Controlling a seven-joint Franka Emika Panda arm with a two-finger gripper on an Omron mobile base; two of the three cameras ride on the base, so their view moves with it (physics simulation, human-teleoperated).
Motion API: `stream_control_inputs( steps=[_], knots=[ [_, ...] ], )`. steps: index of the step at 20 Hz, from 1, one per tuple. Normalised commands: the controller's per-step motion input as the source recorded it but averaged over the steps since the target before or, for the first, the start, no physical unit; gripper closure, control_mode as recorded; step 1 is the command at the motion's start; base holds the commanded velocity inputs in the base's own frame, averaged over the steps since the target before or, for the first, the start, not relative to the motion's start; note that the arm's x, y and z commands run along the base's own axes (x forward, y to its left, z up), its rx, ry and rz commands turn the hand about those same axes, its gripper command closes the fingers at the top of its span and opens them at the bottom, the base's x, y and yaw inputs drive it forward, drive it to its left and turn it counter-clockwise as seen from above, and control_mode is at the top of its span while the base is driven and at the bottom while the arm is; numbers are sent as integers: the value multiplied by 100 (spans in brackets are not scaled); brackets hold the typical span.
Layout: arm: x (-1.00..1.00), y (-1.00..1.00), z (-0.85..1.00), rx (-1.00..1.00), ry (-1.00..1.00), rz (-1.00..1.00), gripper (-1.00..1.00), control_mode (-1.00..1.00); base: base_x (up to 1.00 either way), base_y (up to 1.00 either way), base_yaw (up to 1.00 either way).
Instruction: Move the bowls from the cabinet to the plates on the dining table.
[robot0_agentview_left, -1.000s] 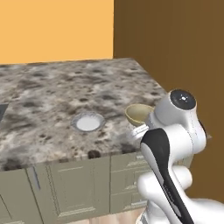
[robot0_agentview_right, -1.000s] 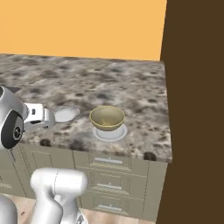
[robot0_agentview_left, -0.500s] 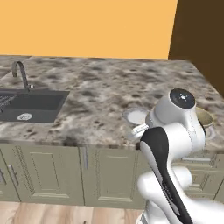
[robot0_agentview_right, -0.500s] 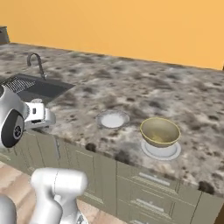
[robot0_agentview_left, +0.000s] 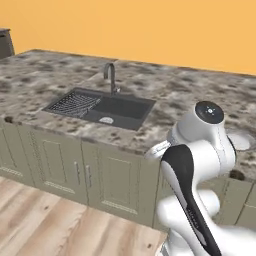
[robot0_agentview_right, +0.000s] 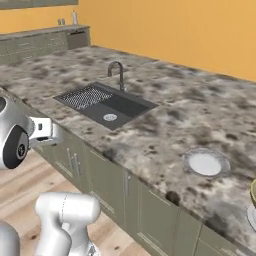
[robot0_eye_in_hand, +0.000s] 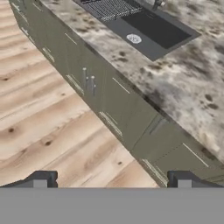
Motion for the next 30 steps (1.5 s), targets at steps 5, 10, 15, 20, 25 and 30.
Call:
stream_control_inputs(
  steps=[5, 10, 15, 20, 25, 30],
  knots=[
    [0, 0, 0, 0, 0, 0, -100, 100, -3, 95, 54],
    [0, 0, 0, 0, 0, 0, -100, 100, -10, 47, 57],
    [0, 0, 0, 0, 0, 0, -100, 100, -13, 0, 60],
    [0, 0, 0, 0, 0, 0, -100, 100, -6, 0, 55],
    [0, 0, 0, 0, 0, 0, -100, 100, -5, 0, 54],
    [0, 0, 0, 0, 0, 0, -100, 100, -14, -6, 55]
  ],
)
